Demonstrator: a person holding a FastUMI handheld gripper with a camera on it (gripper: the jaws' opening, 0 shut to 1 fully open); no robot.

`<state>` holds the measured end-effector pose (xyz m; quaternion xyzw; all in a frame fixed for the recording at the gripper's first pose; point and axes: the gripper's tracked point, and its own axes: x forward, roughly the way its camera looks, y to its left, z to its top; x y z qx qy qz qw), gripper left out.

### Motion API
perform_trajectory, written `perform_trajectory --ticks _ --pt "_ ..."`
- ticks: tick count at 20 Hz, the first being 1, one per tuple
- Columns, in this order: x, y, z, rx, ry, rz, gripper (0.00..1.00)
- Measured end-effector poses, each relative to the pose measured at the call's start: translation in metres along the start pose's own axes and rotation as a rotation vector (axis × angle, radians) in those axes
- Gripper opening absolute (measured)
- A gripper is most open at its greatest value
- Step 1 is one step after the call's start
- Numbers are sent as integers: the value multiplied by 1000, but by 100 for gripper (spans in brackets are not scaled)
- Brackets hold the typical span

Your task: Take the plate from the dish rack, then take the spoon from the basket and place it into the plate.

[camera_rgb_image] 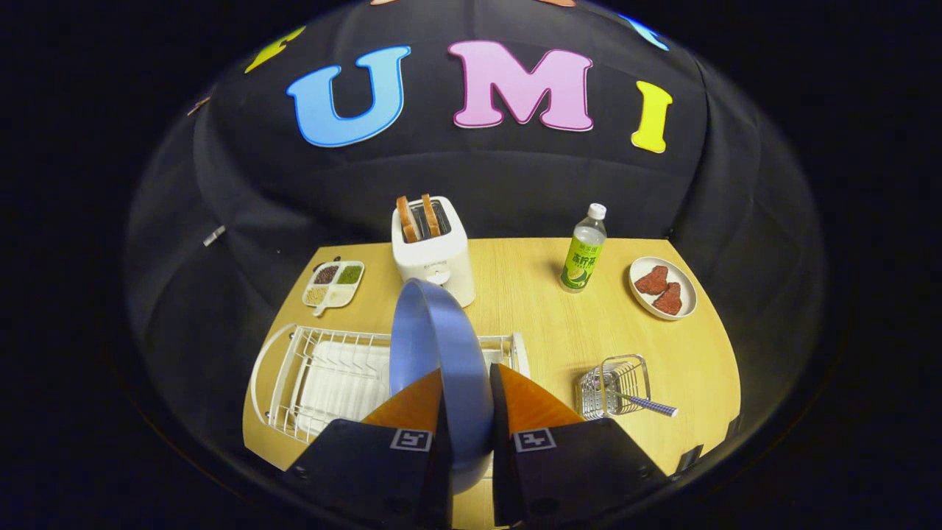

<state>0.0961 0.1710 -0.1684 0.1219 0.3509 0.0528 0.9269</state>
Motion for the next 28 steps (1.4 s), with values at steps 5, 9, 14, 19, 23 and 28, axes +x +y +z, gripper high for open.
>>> perform_trajectory --ticks 5,9,14,19,23,28 --pt "-57 -61 -5 82 -62 63 26" --pt "-90 -118 -42 161 -20 60 25" --pt "-118 -178 -111 226 59 40 25" --pt "-117 -210 -173 320 134 39 25" --pt "-98 -209 -209 382 187 87 25" --pt "-67 -203 -233 402 218 132 25"
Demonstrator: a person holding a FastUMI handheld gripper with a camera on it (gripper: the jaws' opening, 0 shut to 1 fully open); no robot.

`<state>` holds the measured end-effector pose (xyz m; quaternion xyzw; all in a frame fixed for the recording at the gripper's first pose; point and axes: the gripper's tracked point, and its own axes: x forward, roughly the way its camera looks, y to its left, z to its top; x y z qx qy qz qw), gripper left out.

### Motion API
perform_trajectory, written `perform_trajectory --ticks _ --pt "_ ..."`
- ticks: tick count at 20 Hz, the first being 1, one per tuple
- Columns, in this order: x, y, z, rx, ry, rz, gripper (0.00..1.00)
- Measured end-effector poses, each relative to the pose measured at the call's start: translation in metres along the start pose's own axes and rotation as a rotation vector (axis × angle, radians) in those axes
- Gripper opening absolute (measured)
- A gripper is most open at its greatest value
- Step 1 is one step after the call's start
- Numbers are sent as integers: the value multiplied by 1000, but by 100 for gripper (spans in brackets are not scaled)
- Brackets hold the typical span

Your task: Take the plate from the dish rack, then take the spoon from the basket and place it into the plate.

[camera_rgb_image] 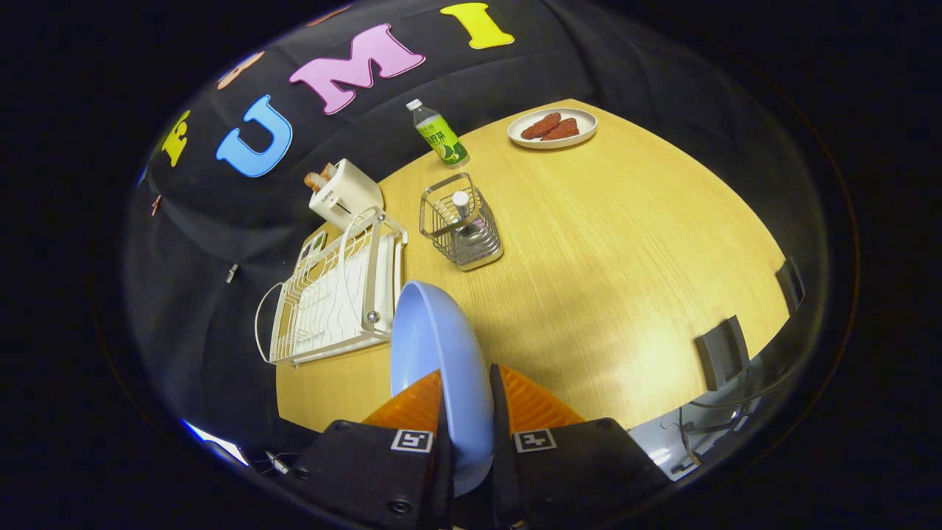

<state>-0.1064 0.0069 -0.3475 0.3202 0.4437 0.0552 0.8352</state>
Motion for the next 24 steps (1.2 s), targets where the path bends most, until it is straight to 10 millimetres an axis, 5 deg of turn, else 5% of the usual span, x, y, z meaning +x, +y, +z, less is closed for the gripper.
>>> perform_trajectory --ticks 6,11,24 --pt "32 -15 -16 -9 45 -8 25" --pt "39 -15 -23 53 71 3 27" --pt "53 -47 -20 -98 55 -160 54"
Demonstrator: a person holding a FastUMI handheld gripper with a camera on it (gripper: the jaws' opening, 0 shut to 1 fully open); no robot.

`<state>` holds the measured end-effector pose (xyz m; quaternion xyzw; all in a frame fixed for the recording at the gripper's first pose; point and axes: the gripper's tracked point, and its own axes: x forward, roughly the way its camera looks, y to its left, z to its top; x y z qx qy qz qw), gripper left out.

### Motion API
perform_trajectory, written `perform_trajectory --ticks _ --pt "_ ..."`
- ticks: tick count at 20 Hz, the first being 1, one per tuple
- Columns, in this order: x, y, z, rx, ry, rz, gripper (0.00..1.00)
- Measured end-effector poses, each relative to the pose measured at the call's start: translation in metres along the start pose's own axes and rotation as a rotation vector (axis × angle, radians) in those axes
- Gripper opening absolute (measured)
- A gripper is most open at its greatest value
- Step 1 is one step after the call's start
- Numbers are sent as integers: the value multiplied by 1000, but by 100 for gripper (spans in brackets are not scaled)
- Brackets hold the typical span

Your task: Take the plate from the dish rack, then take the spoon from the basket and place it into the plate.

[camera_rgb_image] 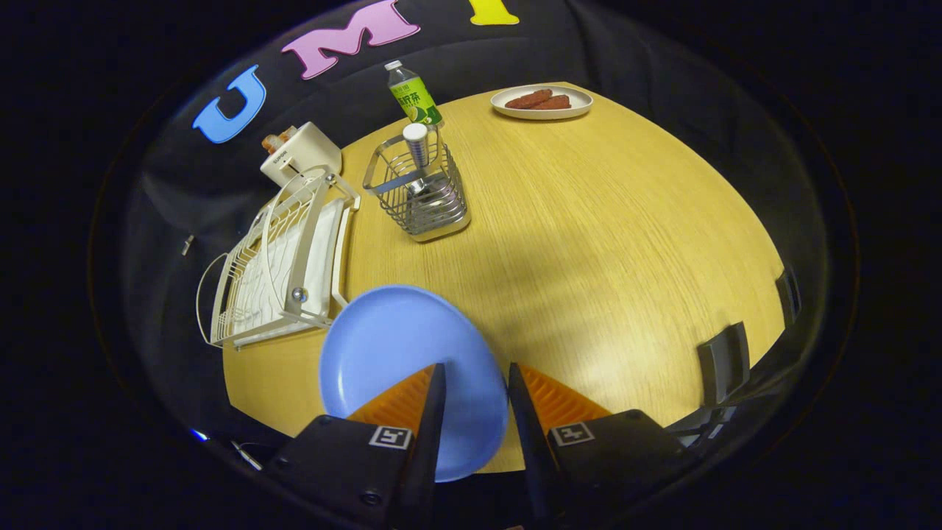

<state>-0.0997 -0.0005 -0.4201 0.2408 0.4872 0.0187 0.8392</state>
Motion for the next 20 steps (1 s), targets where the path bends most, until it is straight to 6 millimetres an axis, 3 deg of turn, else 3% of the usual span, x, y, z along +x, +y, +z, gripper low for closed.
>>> perform_trajectory --ticks 4,6,10,14,20 --pt "-19 7 26 -53 -73 -3 60" --pt "-31 16 49 -98 -135 -2 65" --pt "-46 28 104 -227 -246 -14 67" --pt "-37 35 140 -297 -261 -15 67" --pt "-5 40 158 -347 -208 -6 64"
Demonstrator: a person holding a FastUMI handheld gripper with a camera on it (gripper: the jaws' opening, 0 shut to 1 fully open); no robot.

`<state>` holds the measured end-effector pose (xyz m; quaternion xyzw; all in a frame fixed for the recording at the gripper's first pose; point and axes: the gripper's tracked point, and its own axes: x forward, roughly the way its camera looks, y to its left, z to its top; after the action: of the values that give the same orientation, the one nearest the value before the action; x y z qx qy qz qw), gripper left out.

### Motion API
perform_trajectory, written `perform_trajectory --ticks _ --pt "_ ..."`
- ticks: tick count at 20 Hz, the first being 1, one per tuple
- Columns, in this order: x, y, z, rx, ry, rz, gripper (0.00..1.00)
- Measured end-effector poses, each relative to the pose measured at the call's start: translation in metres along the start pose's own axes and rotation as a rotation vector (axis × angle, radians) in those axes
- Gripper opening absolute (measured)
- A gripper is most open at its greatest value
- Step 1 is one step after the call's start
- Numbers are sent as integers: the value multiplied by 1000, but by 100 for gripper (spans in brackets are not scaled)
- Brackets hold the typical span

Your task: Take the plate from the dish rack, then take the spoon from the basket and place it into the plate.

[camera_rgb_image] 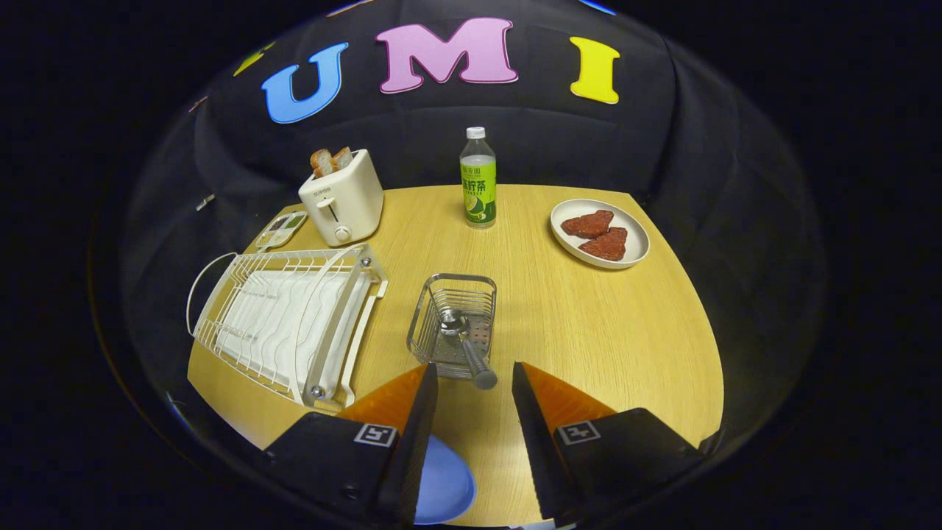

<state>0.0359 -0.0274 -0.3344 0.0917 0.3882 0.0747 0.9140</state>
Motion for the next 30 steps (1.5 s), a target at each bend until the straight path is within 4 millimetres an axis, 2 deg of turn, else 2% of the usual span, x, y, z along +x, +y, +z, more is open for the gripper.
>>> perform_trajectory --ticks 3,7,10,15,18,21,24,26,30 --pt "10 3 0 -24 14 14 54" --pt "13 8 3 -55 -1 31 20" --pt "8 5 5 -45 -9 8 12" --pt "-20 5 20 -21 -68 -2 12" --pt "-51 5 27 0 -114 3 12" --pt "-86 14 27 25 -150 37 12" --pt "-117 25 13 29 -152 71 12" --pt "-130 34 -1 32 -140 97 12" --pt "-149 55 -46 39 -84 150 12"
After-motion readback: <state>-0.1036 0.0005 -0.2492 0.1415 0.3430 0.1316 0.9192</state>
